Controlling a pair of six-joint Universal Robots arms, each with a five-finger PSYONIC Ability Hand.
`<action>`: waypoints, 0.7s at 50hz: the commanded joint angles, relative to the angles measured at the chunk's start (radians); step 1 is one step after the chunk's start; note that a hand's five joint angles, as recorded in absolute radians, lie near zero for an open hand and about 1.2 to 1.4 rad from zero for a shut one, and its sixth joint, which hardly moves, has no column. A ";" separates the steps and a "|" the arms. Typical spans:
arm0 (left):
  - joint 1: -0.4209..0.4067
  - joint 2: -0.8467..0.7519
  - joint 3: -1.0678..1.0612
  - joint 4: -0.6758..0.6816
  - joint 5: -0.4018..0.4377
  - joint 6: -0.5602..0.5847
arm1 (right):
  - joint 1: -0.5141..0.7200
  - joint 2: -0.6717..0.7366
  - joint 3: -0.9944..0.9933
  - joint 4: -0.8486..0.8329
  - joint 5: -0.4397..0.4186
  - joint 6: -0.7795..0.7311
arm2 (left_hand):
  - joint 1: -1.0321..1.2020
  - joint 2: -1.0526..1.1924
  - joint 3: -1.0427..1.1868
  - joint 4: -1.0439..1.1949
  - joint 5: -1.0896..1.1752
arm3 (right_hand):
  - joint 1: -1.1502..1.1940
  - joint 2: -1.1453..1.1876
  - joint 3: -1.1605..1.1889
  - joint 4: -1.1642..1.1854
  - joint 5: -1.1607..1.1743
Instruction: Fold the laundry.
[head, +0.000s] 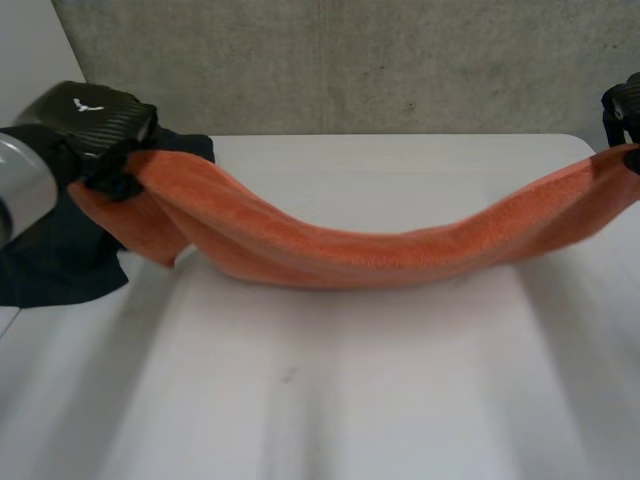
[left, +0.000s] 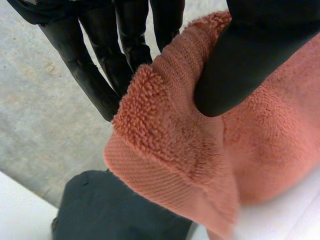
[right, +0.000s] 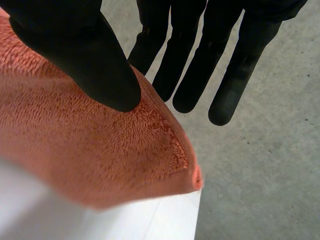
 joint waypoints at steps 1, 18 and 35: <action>-0.064 -0.258 0.095 0.068 -0.110 0.048 | 0.065 0.153 -0.037 -0.012 0.010 0.007 | 0.228 0.202 0.212 0.203 0.244 | 0.255 0.224 0.207 0.201 0.205; -0.161 -0.659 1.003 0.365 -0.230 -0.001 | 0.155 0.492 -0.556 -0.734 0.250 0.166 | 0.228 0.202 0.212 0.203 0.244 | 0.255 0.224 0.207 0.201 0.205; -0.133 -0.593 0.576 0.461 -0.250 -0.033 | 0.111 0.450 -0.372 -0.629 0.155 0.219 | 0.228 0.202 0.212 0.203 0.244 | 0.255 0.224 0.207 0.201 0.205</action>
